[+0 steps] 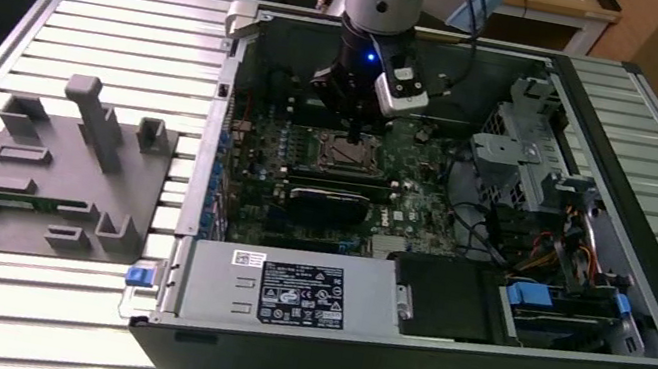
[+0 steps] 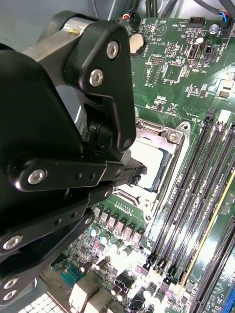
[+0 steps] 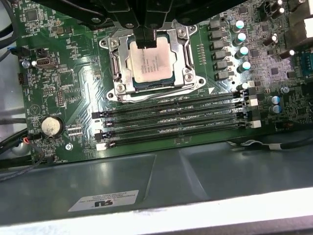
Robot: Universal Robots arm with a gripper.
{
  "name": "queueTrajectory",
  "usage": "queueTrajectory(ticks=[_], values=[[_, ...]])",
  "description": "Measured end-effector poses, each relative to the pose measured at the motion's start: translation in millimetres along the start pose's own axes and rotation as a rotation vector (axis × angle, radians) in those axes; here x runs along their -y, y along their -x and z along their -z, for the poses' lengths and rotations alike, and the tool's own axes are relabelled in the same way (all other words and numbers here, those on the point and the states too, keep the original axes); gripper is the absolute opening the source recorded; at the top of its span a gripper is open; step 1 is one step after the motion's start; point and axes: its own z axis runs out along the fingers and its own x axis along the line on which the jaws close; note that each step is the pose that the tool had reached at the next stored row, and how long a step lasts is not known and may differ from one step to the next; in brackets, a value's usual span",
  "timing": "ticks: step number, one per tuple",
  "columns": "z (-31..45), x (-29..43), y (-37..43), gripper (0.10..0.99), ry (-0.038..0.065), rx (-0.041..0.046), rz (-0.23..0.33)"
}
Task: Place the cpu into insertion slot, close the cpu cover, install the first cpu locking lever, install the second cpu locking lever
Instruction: 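Install the second cpu locking lever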
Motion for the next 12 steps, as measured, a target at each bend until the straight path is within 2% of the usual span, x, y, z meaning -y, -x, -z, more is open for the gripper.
queueTrajectory(ticks=[12], values=[[1.3,0.0,0.1,0.106,0.0,0.0,0.001]])
